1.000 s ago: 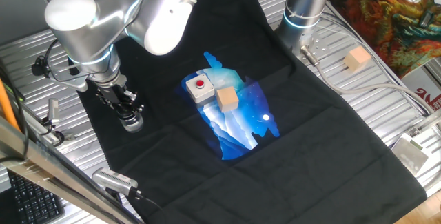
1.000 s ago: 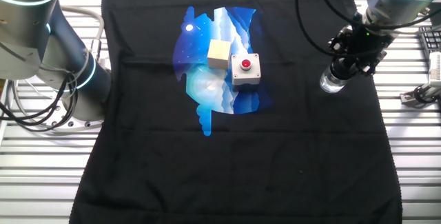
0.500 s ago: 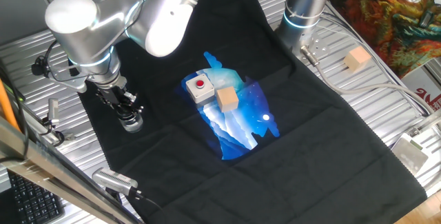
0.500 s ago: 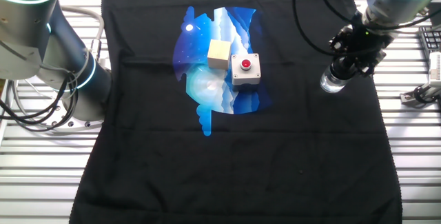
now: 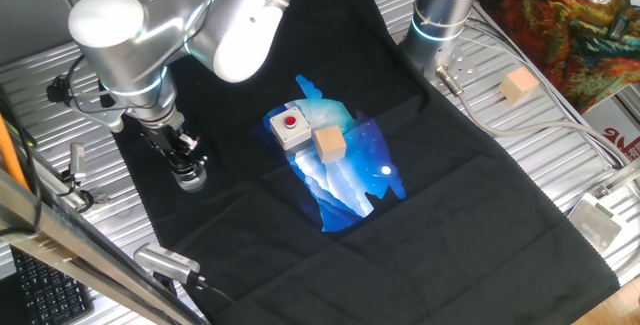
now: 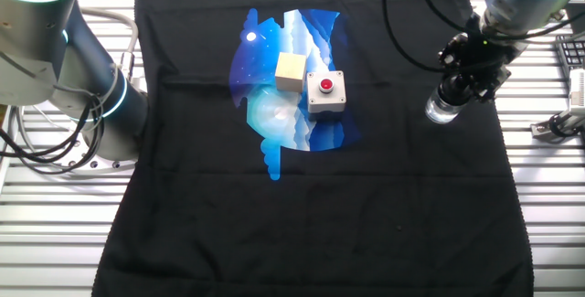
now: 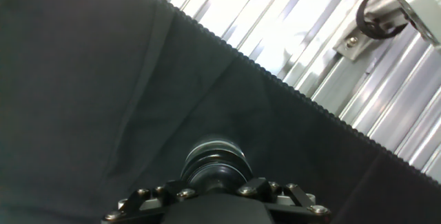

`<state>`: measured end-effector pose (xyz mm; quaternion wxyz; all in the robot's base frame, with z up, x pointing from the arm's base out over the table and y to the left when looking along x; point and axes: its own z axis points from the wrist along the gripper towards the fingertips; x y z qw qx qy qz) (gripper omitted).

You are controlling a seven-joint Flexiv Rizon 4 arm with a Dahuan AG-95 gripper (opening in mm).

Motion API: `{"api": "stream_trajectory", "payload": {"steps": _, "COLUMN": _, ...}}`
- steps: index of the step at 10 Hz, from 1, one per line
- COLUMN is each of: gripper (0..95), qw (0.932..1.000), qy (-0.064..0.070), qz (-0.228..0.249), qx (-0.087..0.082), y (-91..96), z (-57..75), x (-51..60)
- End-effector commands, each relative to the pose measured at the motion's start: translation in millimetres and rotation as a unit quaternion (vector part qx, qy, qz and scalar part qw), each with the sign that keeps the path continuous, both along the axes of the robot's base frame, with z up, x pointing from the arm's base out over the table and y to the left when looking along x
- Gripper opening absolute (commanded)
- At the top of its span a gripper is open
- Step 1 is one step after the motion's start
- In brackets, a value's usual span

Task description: Screw the lid onto the jar

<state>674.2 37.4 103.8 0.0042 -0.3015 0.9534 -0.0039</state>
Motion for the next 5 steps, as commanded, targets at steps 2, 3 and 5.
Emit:
{"api": "stream_trajectory", "payload": {"steps": 2, "gripper": 0.0, "qw": 0.9996, "qy": -0.004, "qz": -0.028, "qx": 0.0, "y": -0.2, "z": 0.1, "x": 0.0}}
{"api": "stream_trajectory", "payload": {"steps": 3, "gripper": 0.0, "qw": 0.9992, "qy": -0.003, "qz": -0.041, "qx": 0.003, "y": -0.2, "z": 0.1, "x": 0.0}}
{"api": "stream_trajectory", "payload": {"steps": 5, "gripper": 0.0, "qw": 0.9982, "qy": -0.007, "qz": -0.059, "qx": 0.002, "y": -0.2, "z": -0.1, "x": 0.0}}
